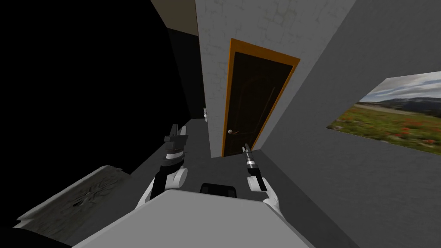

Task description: Pull the door open

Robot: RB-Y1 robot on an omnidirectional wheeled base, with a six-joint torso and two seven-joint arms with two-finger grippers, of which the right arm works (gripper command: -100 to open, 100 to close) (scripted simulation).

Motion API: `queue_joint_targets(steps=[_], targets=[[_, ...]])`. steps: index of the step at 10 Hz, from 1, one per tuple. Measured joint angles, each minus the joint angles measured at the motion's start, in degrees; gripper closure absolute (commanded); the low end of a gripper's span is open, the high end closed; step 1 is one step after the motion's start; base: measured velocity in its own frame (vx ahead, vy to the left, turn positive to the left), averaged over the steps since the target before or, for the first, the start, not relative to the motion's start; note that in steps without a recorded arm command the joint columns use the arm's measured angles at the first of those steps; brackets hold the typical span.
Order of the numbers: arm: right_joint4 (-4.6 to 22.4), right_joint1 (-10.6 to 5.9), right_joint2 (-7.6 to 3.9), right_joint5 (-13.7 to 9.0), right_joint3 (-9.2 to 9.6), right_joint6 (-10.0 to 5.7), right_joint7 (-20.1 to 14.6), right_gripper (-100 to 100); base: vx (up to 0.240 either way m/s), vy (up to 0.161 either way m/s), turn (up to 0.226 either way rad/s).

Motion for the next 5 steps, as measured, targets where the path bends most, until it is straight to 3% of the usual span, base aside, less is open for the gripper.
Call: queue_joint_targets(steps=[5], targets=[[9.5, -4.00, -2.20, -0.2, 0.40, -0.64, -2.0, -100, 0.094, -0.021, 0.126]])
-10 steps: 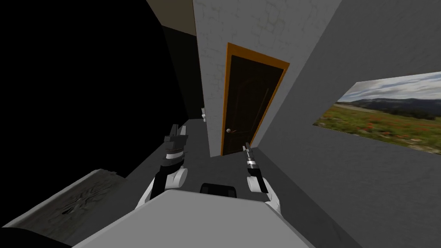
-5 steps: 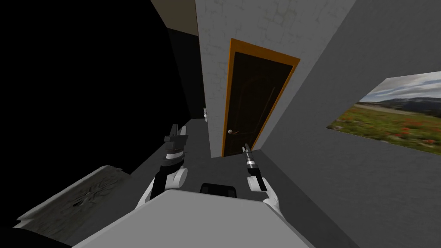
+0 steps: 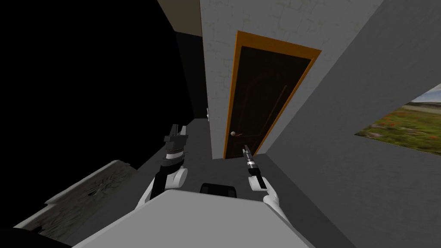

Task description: Pull the door open

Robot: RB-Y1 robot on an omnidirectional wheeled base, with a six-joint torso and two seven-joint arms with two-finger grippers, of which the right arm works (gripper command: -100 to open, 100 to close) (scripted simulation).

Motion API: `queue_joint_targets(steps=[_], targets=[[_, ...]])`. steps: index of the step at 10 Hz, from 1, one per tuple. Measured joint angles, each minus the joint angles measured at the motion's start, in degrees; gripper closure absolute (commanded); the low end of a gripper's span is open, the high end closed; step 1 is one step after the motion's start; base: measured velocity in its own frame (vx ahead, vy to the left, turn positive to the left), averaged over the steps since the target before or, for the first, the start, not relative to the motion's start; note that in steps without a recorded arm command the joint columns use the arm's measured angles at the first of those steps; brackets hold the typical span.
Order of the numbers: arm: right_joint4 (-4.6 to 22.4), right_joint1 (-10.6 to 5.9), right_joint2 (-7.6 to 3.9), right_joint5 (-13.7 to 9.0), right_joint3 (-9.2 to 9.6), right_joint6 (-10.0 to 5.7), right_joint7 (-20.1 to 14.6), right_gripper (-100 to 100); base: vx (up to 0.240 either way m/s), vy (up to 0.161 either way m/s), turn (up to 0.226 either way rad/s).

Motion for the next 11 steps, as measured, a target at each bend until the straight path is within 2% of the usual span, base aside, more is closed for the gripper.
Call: queue_joint_targets(steps=[2, 5, 8, 11], targets=[[2.4, -0.90, -0.68, 0.0, 0.20, 0.27, -0.6, -100, 0.081, -0.028, 0.072], [6.4, -2.49, -1.38, -0.1, 0.36, -0.28, -1.3, -100, 0.066, -0.022, 0.095], [10.3, -3.80, -2.68, -0.2, 0.58, -0.54, -2.5, -100, 0.081, -0.020, 0.101], [14.5, -5.63, -3.21, -0.2, 0.76, -0.91, -3.1, -100, 0.063, -0.035, 0.075]])
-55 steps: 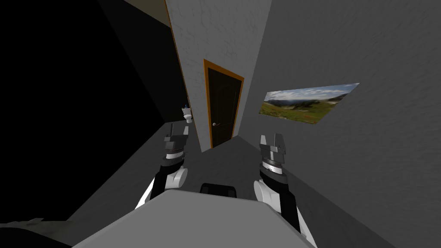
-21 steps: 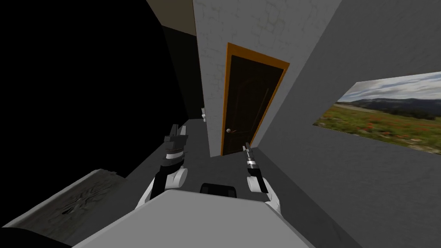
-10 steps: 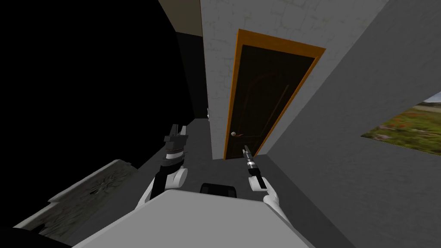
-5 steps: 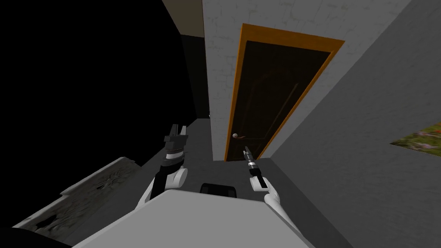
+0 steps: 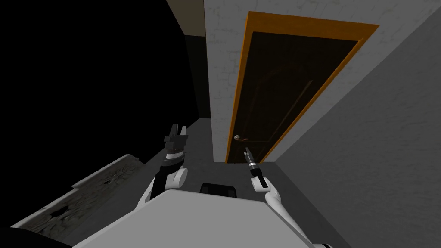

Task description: Pull the door open

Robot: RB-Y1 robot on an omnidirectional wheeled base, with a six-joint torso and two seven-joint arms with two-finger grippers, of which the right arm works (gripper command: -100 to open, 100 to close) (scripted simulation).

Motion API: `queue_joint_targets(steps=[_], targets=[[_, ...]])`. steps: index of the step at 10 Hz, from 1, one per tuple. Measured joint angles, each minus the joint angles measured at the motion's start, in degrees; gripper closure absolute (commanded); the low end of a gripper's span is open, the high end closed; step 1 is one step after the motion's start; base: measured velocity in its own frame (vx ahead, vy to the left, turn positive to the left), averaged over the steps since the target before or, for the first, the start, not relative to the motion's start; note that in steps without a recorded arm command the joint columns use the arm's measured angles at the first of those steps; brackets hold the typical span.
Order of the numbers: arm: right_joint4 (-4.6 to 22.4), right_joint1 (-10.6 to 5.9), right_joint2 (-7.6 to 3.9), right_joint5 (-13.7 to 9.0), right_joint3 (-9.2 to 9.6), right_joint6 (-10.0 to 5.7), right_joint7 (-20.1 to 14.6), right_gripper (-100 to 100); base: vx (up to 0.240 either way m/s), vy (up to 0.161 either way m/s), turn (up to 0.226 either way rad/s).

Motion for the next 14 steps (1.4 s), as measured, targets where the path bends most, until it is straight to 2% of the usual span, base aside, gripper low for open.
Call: queue_joint_targets(steps=[5, 6, 8, 10, 11, 12, 14], targets=[[4.9, -2.01, -1.04, -0.1, 0.23, -0.35, -1.0, -100, 0.051, -0.018, 0.051], [5.0, -2.08, -1.06, -0.1, 0.24, -0.35, -1.0, -100, 0.165, 0.032, 0.171], [7.3, -1.85, -2.15, -0.6, -0.59, -2.20, -1.8, -100, 0.169, 0.067, 0.171], [8.1, -1.44, -3.21, -1.2, -1.64, -2.83, -2.6, -100, 0.162, 0.051, 0.146], [10.1, -1.67, -3.56, -1.5, -2.24, -3.99, -2.8, -100, 0.172, 0.064, 0.205], [10.6, -0.71, -4.77, -1.9, -2.92, -5.09, -3.6, -100, 0.197, 0.033, 0.211], [12.0, 0.33, -6.08, -2.6, -4.25, -6.75, -4.5, -100, 0.199, -0.006, 0.135]])
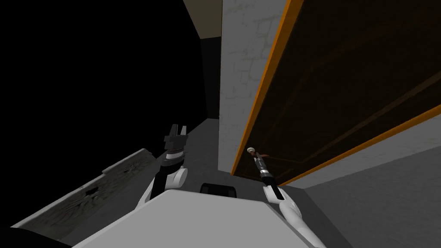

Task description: Pull the door open

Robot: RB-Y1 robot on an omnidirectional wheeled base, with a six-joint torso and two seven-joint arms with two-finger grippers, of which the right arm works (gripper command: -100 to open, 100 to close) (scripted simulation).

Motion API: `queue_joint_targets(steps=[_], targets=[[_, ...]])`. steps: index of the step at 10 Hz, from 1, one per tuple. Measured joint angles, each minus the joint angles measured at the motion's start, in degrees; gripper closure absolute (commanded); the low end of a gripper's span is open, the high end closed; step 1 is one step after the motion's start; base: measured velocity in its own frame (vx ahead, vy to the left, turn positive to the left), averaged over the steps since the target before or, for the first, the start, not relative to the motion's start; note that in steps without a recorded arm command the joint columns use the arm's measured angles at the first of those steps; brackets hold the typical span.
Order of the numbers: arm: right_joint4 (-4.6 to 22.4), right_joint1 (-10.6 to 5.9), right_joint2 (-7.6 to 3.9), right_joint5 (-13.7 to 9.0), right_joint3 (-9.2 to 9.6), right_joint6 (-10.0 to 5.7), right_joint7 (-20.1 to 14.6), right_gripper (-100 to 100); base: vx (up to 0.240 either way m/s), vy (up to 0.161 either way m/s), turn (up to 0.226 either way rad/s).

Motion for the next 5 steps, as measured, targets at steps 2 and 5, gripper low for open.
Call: queue_joint_targets(steps=[2, 5], targets=[[0.5, 0.23, -0.82, -0.3, -0.52, -0.46, -0.6, 100, 0.035, -0.001, 0.002], [0.4, 0.18, -0.73, -0.3, -0.51, -0.34, -0.6, 100, -0.022, -0.002, 0.001]])
